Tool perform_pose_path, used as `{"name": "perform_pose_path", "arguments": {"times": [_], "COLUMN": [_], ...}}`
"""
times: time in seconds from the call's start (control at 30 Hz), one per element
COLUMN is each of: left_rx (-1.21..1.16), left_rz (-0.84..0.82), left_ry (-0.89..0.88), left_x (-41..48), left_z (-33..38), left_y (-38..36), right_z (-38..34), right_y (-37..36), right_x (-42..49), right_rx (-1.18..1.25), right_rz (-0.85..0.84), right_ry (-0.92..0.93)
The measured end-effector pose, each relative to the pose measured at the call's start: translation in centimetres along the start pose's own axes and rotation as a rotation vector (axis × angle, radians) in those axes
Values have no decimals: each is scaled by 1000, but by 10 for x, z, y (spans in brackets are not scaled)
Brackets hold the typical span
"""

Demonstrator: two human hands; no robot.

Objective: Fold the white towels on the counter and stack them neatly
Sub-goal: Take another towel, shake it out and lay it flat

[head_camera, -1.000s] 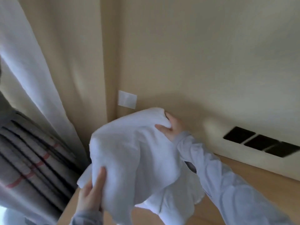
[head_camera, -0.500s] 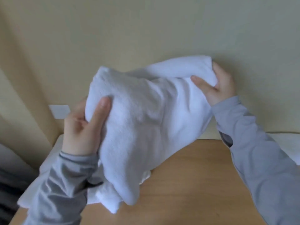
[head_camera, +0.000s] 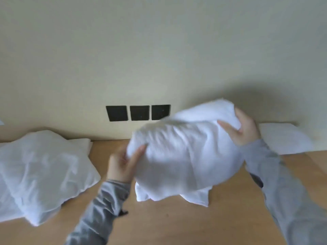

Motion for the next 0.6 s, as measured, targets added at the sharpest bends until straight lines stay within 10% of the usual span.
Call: {"name": "perform_pose_path", "arguments": {"times": [0.27, 0.43, 0.6], "left_rx": [-264, -318, -338], "left_rz": [-253, -226, -274], "left_ry": [973, 1090, 1136], "left_x": [-90, -80, -71], "left_z": [-173, -193, -196], "left_y": [-142, -142, -150], "right_z": [233, 195, 92], "right_y": [-68, -82, -152], "right_x": [-144, -208, -250], "right_rx": [-190, -335, -319], "right_rz": [-498, -320, -552], "right_ry": [-803, -558, -201]}}
Point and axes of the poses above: each hand's wrist, its own x-axis towards the middle knuckle, its own y-axis out of the back of the hand, z = x × y, the point moved 6 cm from there along x, towards the middle knuckle, and after that the axes turned 6 degrees about -x, right-handed, at the moved point
